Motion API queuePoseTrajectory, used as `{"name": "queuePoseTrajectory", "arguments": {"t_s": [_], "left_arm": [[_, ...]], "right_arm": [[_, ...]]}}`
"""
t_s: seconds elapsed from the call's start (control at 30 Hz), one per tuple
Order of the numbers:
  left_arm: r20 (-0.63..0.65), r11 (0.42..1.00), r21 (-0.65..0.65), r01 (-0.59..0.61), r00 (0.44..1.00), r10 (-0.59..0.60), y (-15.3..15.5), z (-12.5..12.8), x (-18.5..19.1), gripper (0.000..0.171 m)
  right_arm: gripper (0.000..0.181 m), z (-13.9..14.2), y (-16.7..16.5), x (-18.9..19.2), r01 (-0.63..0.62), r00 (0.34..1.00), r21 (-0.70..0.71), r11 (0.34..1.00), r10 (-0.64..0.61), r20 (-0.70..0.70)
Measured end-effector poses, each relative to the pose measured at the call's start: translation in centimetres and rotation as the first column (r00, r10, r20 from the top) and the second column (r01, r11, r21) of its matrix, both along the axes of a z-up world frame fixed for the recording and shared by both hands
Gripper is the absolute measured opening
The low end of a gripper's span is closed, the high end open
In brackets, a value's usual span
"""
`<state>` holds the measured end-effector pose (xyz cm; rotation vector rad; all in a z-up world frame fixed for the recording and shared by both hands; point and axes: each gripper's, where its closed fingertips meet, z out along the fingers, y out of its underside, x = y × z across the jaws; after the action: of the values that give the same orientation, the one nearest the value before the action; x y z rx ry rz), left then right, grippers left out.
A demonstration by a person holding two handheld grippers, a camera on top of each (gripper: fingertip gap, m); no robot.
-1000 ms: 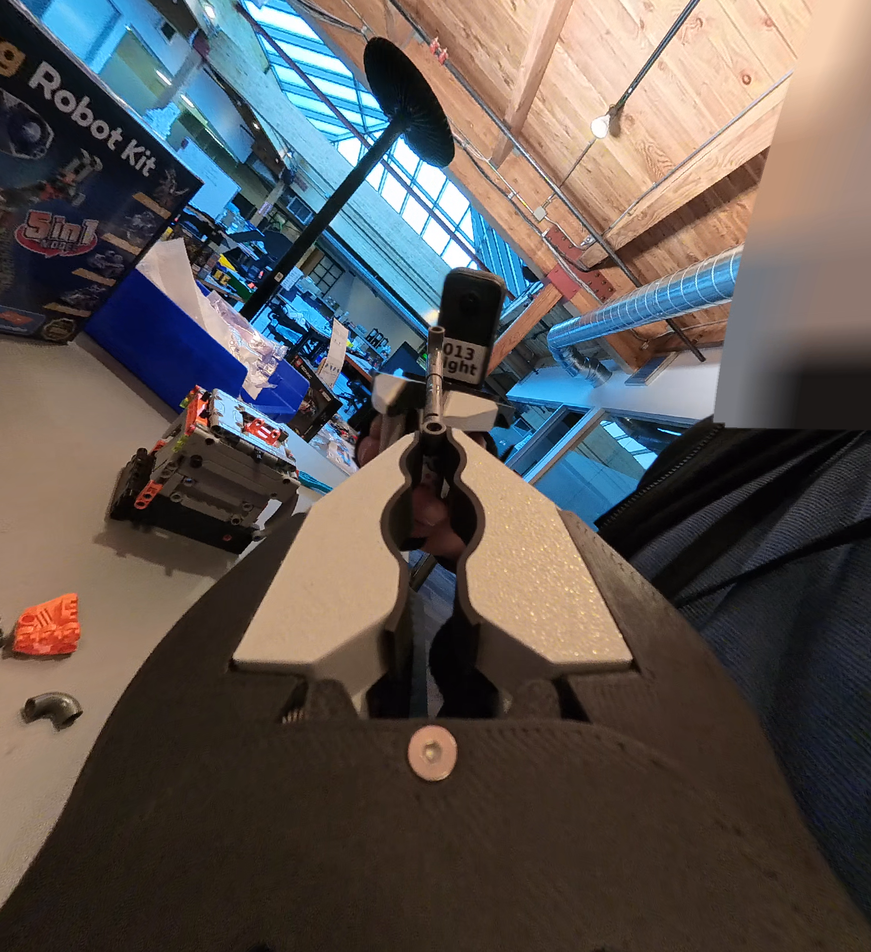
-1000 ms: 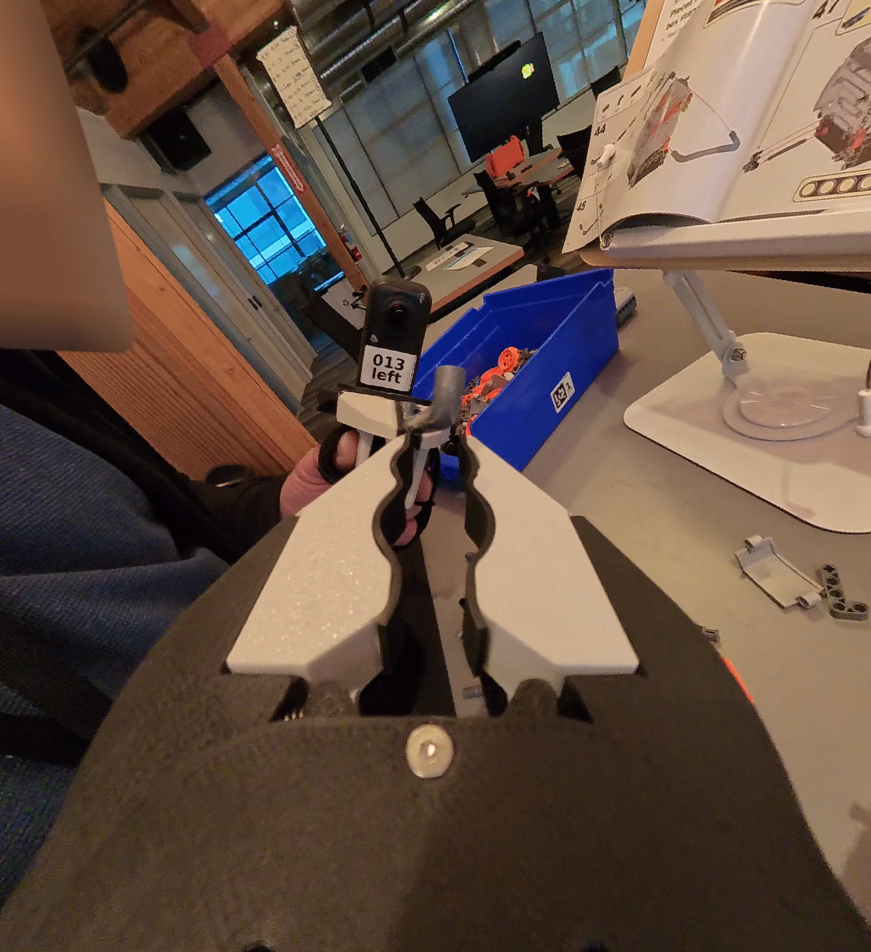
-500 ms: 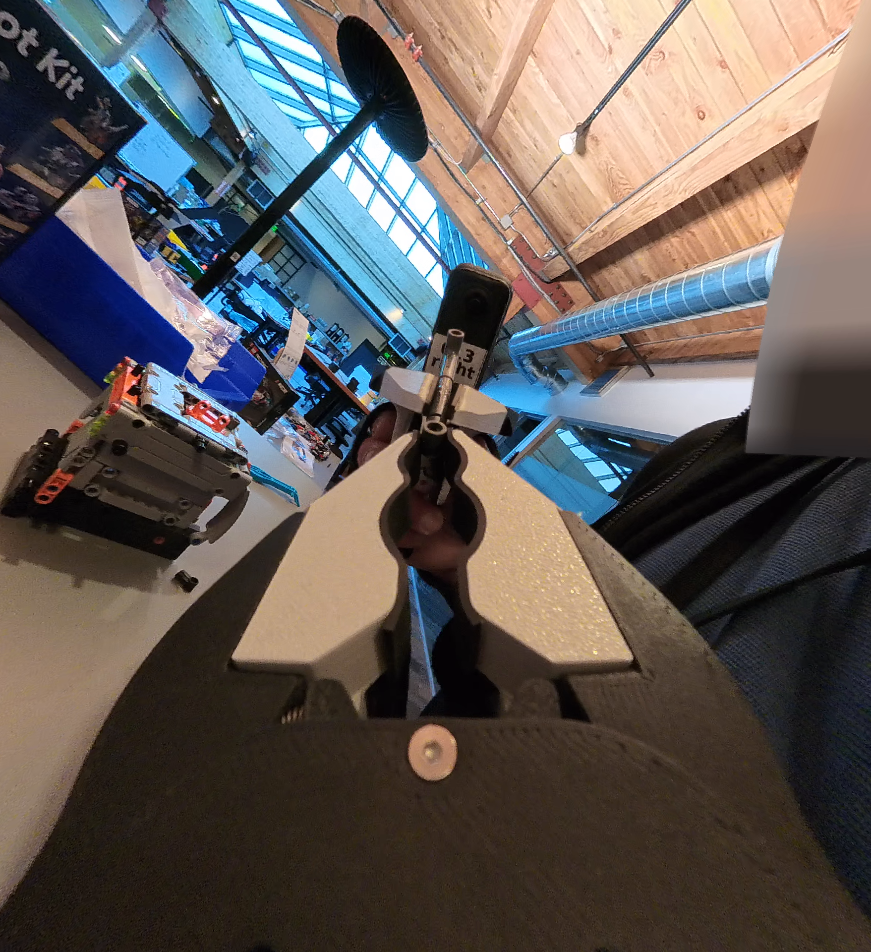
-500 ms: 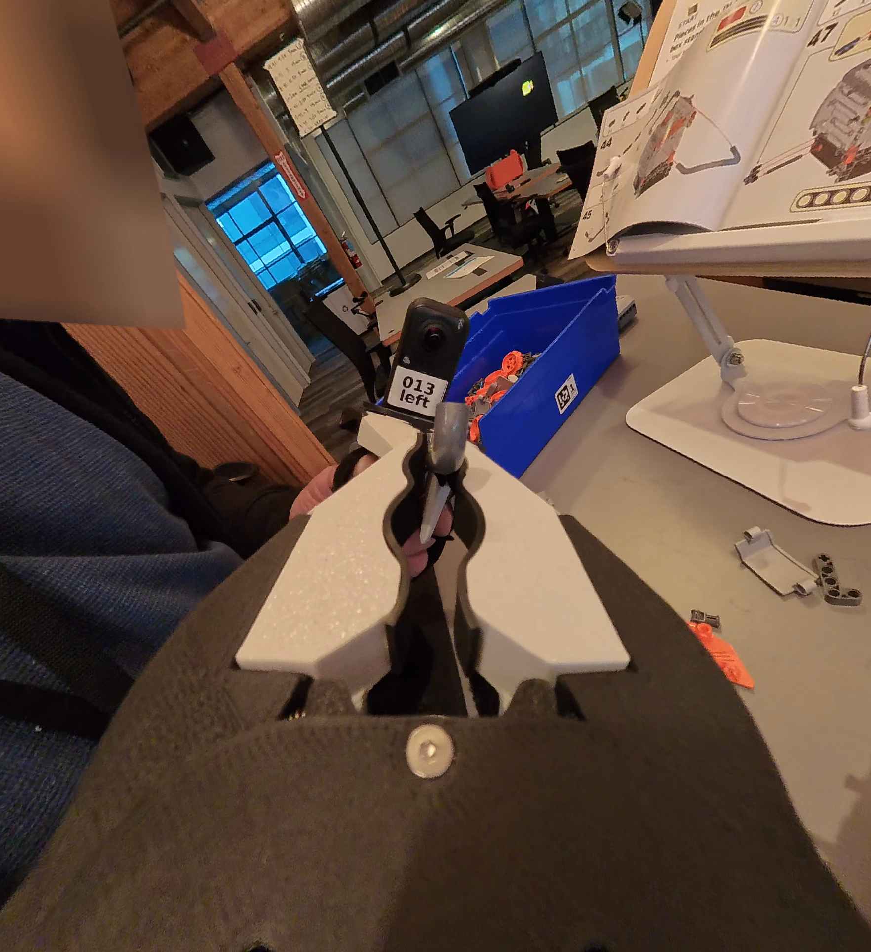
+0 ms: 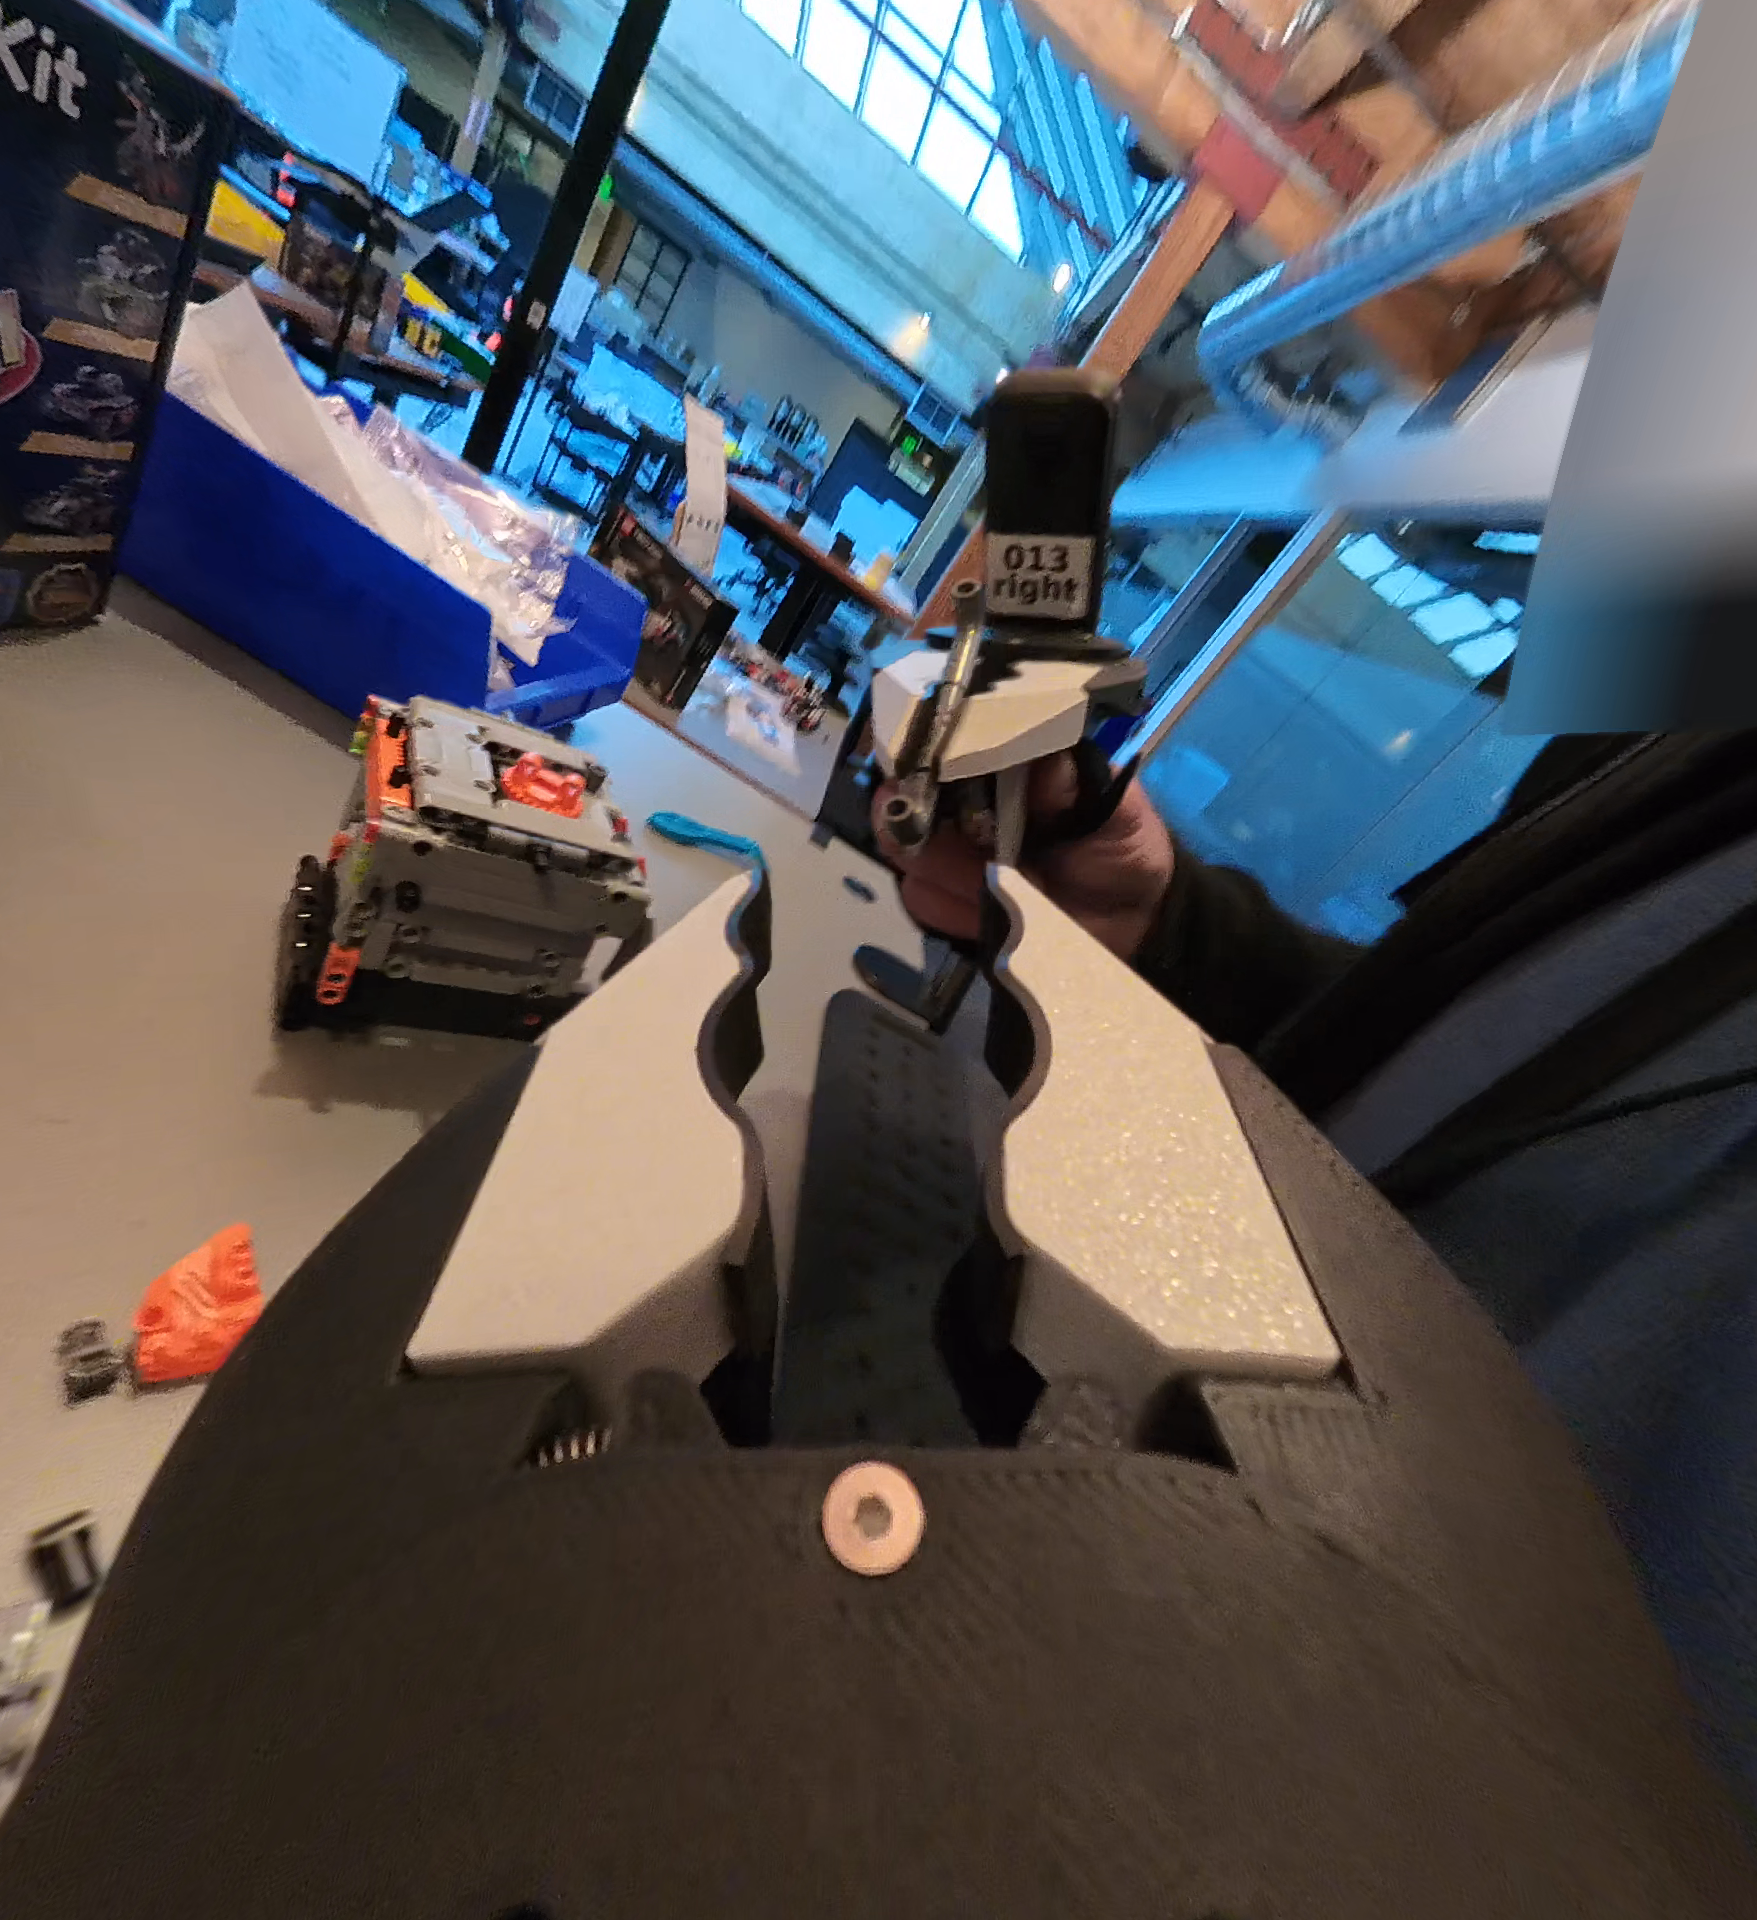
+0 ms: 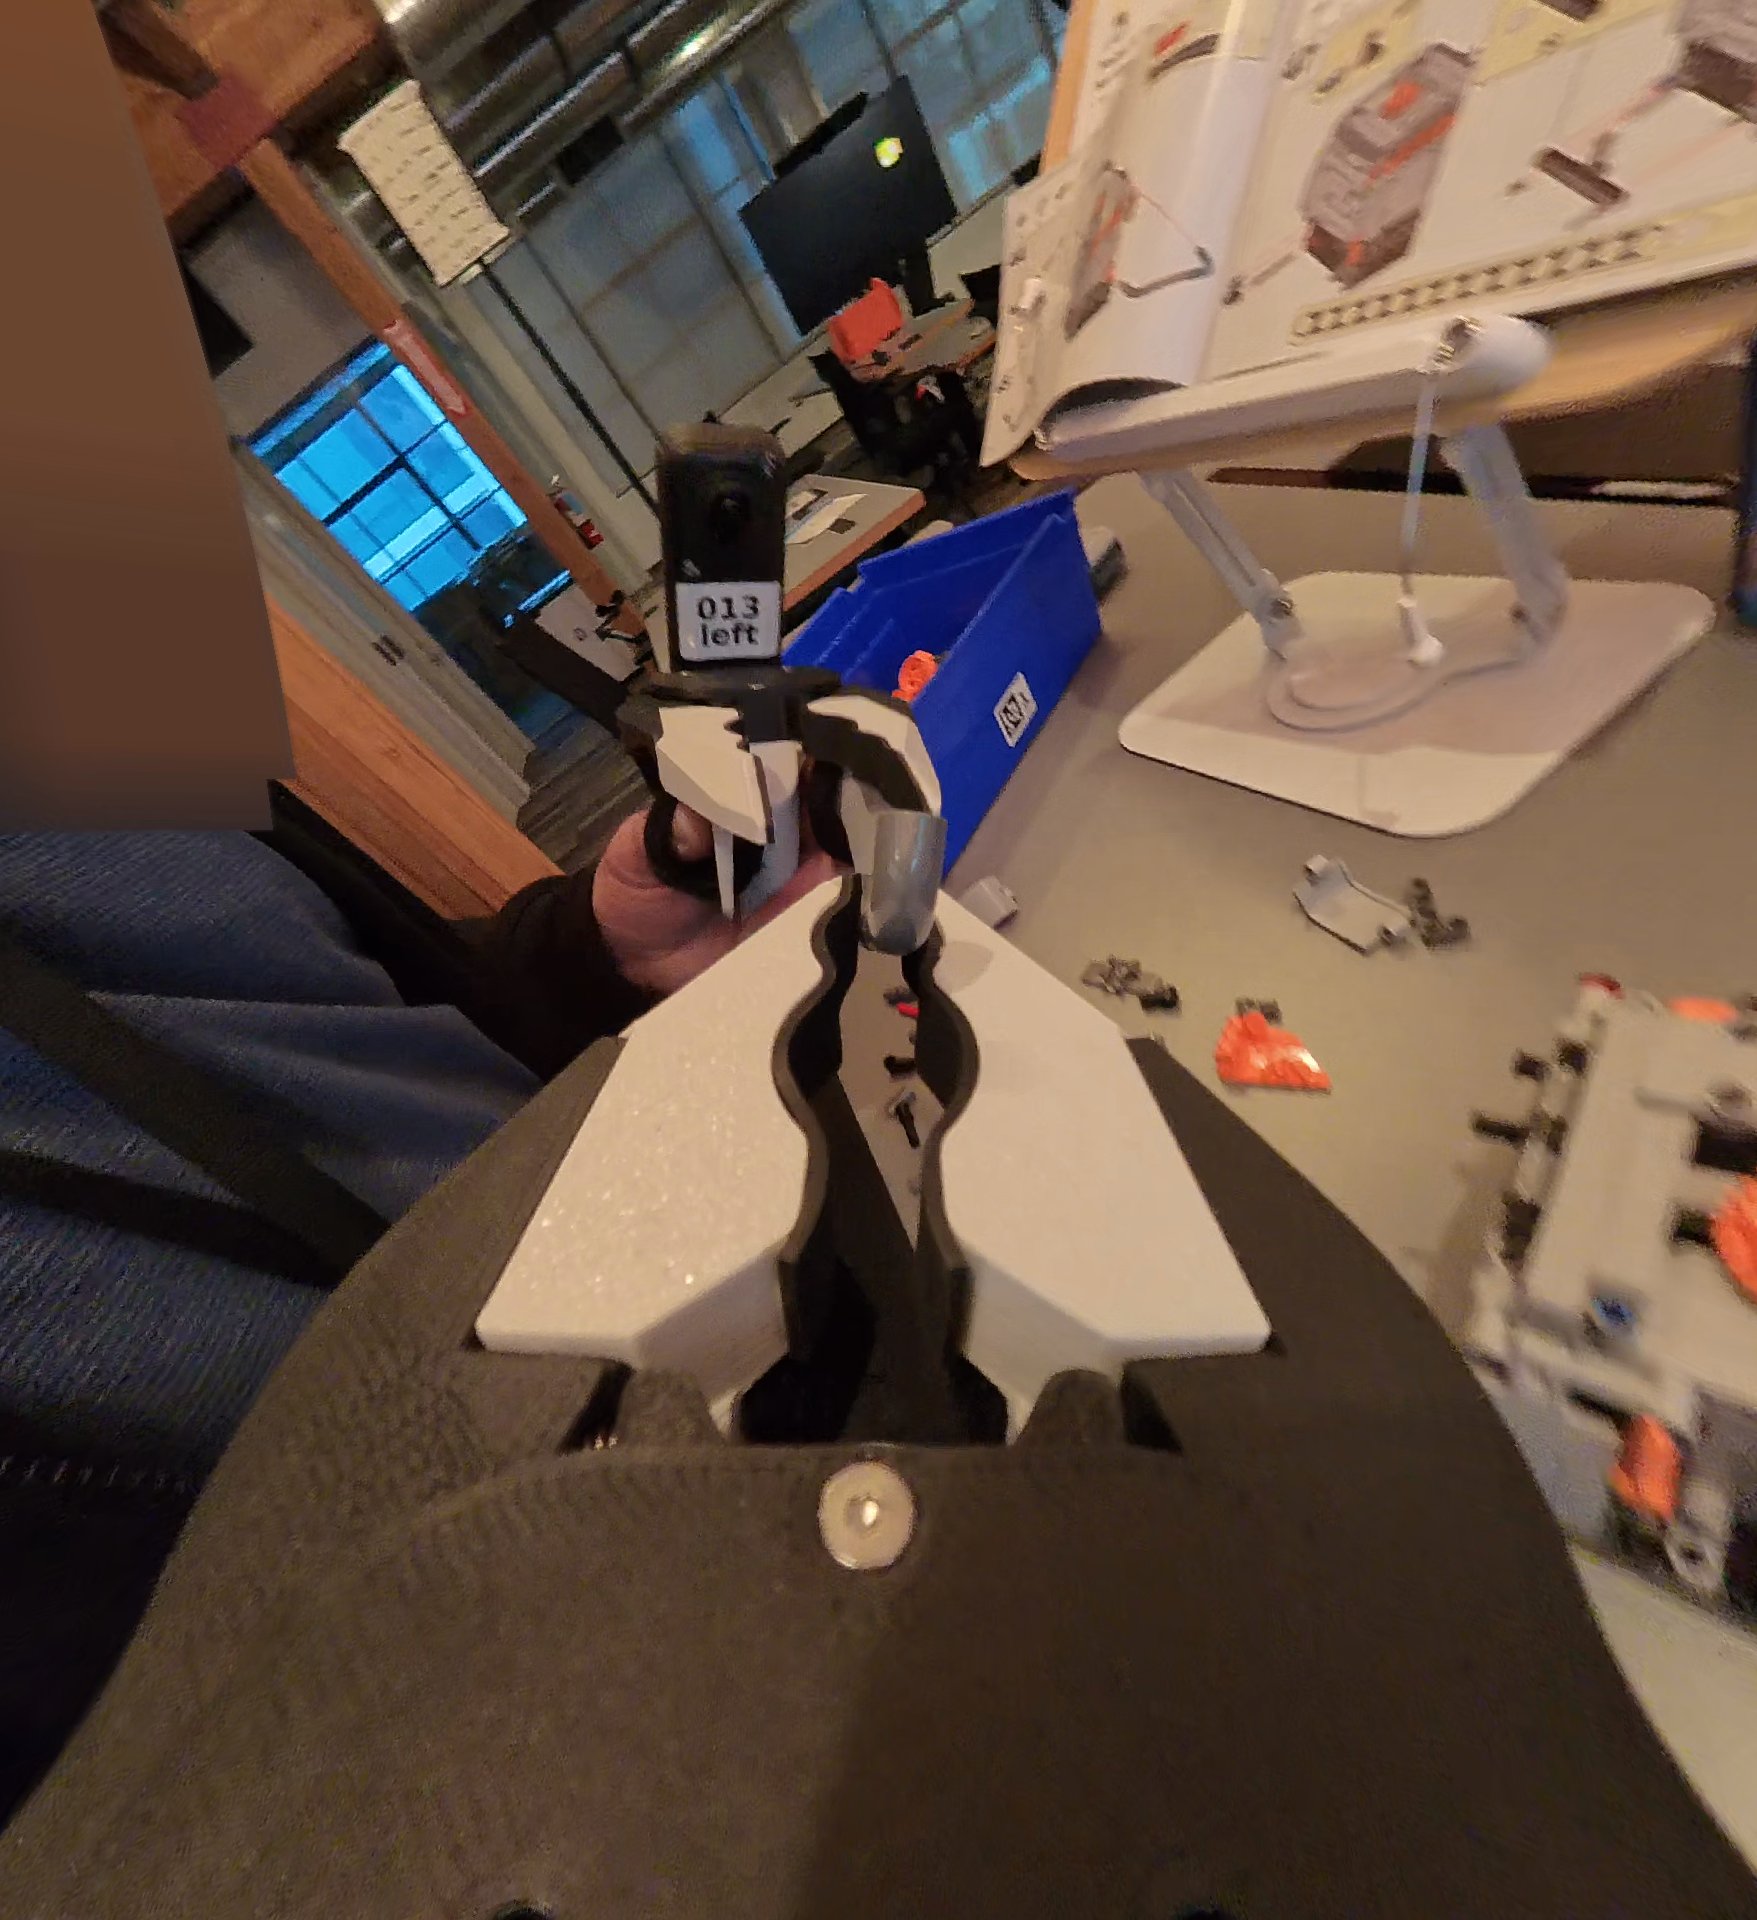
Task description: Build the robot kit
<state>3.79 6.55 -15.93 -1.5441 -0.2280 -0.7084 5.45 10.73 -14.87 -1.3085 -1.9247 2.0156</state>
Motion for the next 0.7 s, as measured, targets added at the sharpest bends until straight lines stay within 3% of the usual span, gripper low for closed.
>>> {"name": "queuePoseTrajectory", "arguments": {"t_s": [0.17,0.33,0.57,0.7], "left_arm": [[-0.179,0.991,-0.130,0.021,0.983,-0.045,3.0,-1.7,-0.1,0.039],[-0.251,0.969,-0.246,0.027,0.964,-0.091,6.7,-4.4,-1.2,0.049],[-0.284,0.960,-0.240,0.145,0.935,-0.212,9.9,-4.1,2.2,0.039],[-0.224,0.957,-0.213,0.198,0.943,-0.245,10.8,-4.0,3.6,0.034]], "right_arm": [[0.004,-1.5,5.3,2.1,0.131,0.987,-0.046,0.990,-0.126,0.098],[0.004,-3.7,8.5,3.0,0.207,0.961,-0.081,0.975,-0.187,0.203],[0.004,-4.7,8.1,1.6,0.162,0.955,-0.196,0.967,-0.103,0.279],[0.005,-4.9,7.5,0.7,0.124,0.959,-0.230,0.965,-0.057,0.278]]}}
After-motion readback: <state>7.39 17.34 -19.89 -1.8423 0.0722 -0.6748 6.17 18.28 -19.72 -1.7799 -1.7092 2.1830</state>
